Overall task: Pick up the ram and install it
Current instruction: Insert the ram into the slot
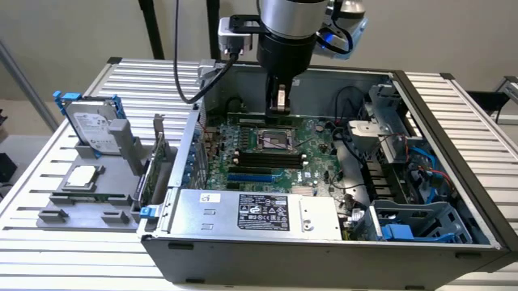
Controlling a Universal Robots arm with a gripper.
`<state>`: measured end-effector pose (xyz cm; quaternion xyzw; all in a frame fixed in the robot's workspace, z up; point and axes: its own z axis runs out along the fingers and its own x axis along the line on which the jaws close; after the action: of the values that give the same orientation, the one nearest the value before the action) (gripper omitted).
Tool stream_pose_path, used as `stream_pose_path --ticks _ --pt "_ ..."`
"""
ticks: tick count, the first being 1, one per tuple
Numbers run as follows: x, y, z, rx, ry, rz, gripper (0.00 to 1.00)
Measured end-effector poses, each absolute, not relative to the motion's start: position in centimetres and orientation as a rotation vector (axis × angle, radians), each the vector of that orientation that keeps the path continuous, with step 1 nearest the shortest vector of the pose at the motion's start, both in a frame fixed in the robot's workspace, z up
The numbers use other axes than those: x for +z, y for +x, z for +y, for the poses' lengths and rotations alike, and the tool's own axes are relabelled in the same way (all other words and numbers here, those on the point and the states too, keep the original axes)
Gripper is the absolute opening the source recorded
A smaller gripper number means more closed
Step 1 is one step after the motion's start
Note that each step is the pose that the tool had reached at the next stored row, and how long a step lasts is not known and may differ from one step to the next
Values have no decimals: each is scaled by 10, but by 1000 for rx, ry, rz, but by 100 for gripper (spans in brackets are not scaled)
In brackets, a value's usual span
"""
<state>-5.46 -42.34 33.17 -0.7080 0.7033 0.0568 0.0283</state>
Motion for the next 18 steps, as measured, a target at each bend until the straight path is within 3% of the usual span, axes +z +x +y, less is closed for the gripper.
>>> stream_pose_path --ticks 18 --pt "309 -46 -420 121 -2190 2210 14"
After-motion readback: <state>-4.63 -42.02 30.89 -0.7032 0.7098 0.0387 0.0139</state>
